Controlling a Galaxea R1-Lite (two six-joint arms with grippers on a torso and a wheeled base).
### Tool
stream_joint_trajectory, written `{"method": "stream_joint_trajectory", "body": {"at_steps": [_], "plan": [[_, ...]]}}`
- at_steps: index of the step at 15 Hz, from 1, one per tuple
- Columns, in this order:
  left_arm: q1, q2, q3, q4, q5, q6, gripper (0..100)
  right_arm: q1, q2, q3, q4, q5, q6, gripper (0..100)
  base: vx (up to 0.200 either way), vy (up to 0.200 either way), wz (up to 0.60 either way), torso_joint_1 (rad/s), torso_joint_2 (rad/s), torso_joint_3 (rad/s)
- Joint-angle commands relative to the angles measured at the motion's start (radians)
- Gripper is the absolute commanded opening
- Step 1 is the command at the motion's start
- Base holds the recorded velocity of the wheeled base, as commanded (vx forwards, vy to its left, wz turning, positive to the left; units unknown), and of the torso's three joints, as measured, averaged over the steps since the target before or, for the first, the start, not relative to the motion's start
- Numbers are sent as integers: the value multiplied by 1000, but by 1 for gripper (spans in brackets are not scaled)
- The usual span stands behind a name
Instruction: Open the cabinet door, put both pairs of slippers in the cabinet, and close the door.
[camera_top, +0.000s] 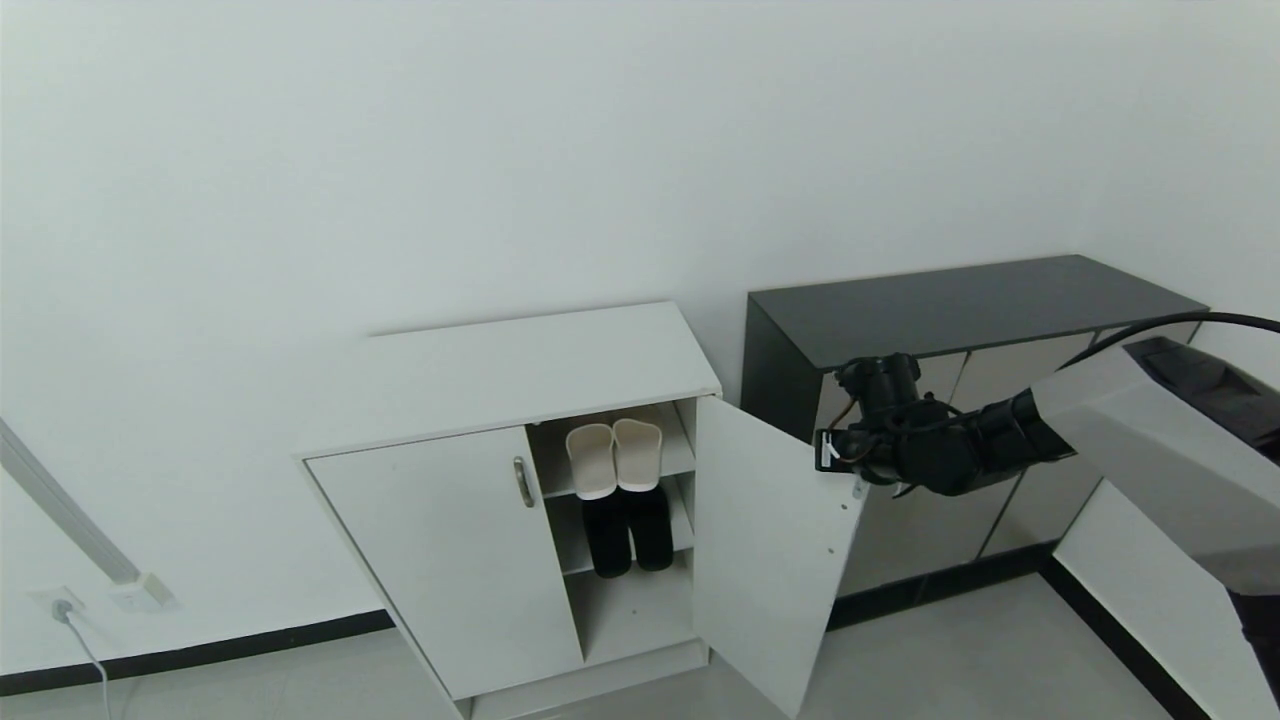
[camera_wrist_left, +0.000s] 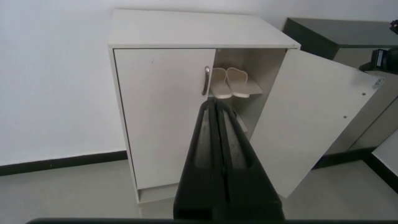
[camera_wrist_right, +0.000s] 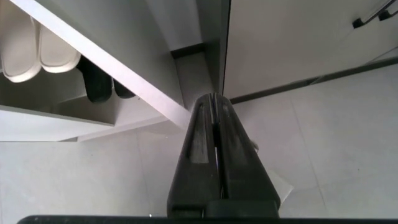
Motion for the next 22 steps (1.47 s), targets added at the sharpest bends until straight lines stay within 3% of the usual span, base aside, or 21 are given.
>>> {"method": "stream_joint_trajectory", "body": {"at_steps": [1,5,9,19,22], "plan": [[1,1,0,0,0,-1,0,36,-49,54,-12,0,1,0,0,0,0,0,0,0],[-1,1,0,0,0,-1,0,160,-109,241,-161,0,0,0,0,0,0,0,0,0],[1,1,0,0,0,-1,0,224,-133,310,-227,0,1,0,0,0,0,0,0,0],[-1,1,0,0,0,-1,0,264,-199,445,-383,25,-63,0,0,0,0,0,0,0],[1,1,0,0,0,-1,0,270,-210,456,-383,41,-62,0,0,0,600,1,-1,2]]}}
